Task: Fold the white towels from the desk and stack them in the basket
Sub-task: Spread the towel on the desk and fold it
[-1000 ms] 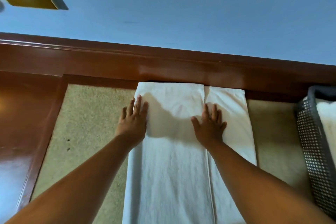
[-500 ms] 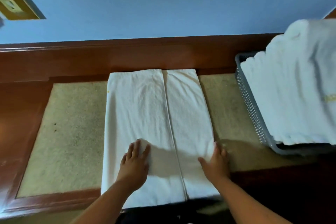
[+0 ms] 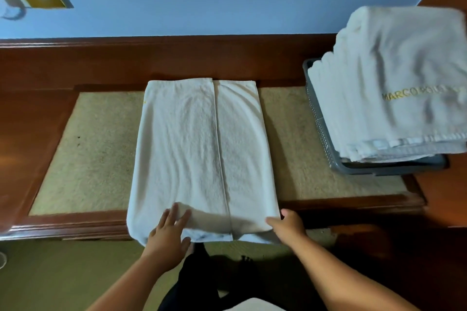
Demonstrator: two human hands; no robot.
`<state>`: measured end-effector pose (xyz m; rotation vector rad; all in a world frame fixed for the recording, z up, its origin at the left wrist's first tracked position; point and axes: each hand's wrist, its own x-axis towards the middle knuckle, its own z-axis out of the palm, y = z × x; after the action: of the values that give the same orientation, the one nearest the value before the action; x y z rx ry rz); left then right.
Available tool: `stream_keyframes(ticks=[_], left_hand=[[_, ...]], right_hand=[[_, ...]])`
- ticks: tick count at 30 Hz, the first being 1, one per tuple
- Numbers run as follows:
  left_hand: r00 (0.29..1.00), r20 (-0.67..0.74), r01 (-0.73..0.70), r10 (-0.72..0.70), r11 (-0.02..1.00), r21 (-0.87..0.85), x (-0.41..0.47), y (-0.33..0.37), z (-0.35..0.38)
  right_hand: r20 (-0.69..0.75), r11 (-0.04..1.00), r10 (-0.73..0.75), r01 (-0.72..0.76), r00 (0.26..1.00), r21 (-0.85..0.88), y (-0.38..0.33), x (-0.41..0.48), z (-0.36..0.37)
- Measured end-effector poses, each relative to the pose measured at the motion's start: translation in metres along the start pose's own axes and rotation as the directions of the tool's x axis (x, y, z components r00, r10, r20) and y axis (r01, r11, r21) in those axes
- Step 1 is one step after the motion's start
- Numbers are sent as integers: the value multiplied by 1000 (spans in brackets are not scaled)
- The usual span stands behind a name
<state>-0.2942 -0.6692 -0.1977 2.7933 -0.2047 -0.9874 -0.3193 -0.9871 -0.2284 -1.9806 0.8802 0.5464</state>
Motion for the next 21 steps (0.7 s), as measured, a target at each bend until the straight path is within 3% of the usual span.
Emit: stream_keyframes(ticks=[2, 5, 11, 16, 19, 21], left_hand=[[1000, -3, 12, -12, 1000, -13, -2, 1, 1], [1000, -13, 25, -25, 999, -32, -3, 2, 2], [1000, 5, -21, 21, 999, -40, -9, -2, 7], [996, 38, -76, 78, 996, -45, -20, -29, 3], [997, -6, -76, 76, 986, -149, -26, -54, 6], [997, -29, -71, 66, 971, -227, -31, -69, 8]], right_hand=[[-49, 998, -26, 28, 998, 54, 6, -3, 4], [-96, 998, -59, 59, 994, -2, 11, -9, 10], [11, 996, -77, 77, 997, -41, 38, -13, 21], [-239, 997, 3, 14, 971, 70, 18, -32, 38], [-375, 980, -196, 189, 906, -55, -11, -62, 68], [-277, 894, -440, 386, 854, -229, -27, -84, 99]])
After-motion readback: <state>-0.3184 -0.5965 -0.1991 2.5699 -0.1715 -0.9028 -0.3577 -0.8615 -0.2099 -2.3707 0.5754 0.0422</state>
